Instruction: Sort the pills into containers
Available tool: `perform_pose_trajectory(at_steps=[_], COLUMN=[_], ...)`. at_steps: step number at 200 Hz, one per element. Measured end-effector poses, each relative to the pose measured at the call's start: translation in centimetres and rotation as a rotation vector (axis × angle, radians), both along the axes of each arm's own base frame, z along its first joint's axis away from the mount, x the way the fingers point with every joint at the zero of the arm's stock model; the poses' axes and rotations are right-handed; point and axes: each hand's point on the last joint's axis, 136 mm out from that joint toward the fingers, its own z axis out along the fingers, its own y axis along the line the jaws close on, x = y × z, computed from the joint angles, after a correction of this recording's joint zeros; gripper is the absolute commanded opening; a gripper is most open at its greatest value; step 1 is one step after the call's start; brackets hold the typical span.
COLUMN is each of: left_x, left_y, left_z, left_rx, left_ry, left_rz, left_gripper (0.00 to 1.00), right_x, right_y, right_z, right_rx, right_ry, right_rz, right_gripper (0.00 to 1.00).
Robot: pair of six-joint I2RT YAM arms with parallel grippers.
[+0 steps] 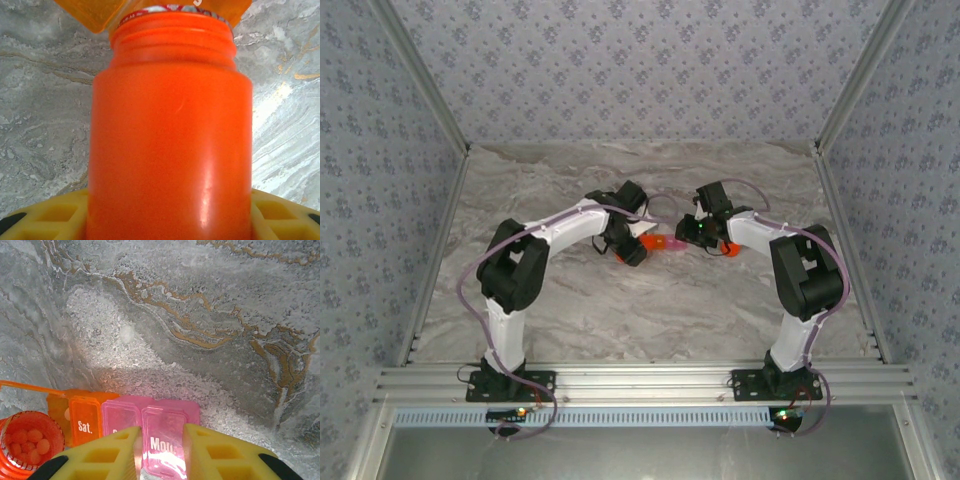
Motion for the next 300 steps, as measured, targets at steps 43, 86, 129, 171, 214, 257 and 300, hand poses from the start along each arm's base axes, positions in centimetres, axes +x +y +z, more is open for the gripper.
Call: perform_pose_trajectory(at_steps=[43,86,129,171,214,257,300], left_x=[0.1,0.1,0.0,0.4,0.3,0.0,0.2], left_y=[0.2,0.2,0.6,0.4,-0.3,-0.7,-1.1], left_z=[0.3,0.9,1.4,2.6,3.9,4.5,6.5], left_rx=[-0.045,-0.096,-0.163,-0.244,-0.313,-0.359,-0.424], left_ry=[-0.011,-0.031,-0.042,-0.07,-0.095,-0.115,-0.17], left_rz=[0.019,0.035,0.057,0.068,0.05,0.039,0.034], left_gripper=[0.0,0.0,0.0,0.0,0.0,0.0,0.0], right_x=[0.0,0.0,0.0,0.1,0.2,0.8,1.2], right_y=[0.0,0.0,0.0,0.1,-0.2,-0.7,-2.1], right_z=[0.0,0.0,0.0,0.4,0.7,1.2,2.3], right_rx=[0.0,0.0,0.004,0.006,0.004,0.005,0.006], right_ry=[0.0,0.0,0.001,0.004,0.015,0.013,0.012], right_rz=[0.0,0.0,0.001,0.003,-0.004,-0.019,-0.053], right_gripper=[0.3,0.31,0.36,0.48,0.56,0.63,0.64])
